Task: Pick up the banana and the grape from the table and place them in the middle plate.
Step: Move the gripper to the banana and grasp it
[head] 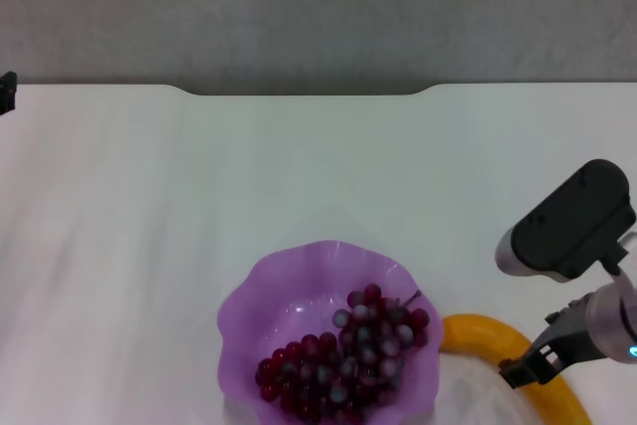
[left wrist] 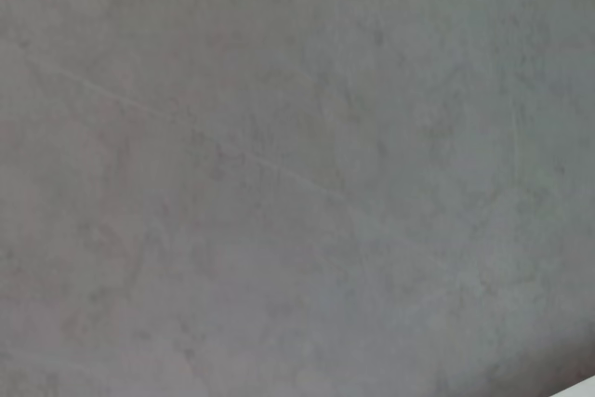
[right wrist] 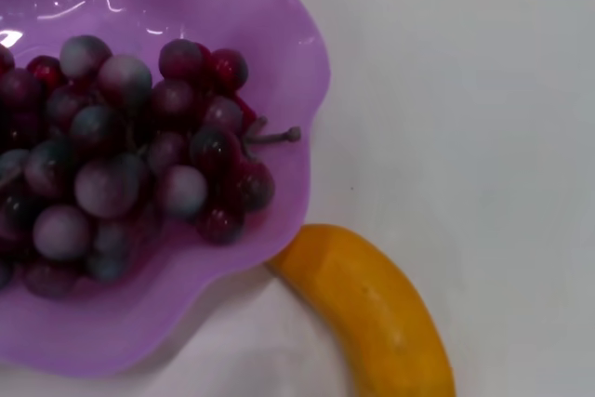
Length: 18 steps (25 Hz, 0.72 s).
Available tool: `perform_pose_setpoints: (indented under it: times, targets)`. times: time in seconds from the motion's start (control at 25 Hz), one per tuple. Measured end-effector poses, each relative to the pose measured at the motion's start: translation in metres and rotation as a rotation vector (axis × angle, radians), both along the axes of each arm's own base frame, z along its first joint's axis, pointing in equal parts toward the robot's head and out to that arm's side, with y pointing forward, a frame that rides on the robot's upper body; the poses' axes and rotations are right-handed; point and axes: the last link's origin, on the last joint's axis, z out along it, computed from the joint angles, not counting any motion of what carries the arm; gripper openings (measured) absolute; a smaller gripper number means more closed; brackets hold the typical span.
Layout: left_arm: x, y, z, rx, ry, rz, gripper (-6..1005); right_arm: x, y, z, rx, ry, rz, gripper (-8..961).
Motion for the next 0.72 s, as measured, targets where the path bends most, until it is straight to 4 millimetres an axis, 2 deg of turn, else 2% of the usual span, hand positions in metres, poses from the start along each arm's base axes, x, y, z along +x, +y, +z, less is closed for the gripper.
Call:
perform_pose_setpoints:
  times: [0.72]
  targets:
    - [0.001, 0.0, -0.001, -0.005, 0.004, -0.002, 857, 0.019, 0.01, -0.013, 0.003, -0.003, -0.042, 850]
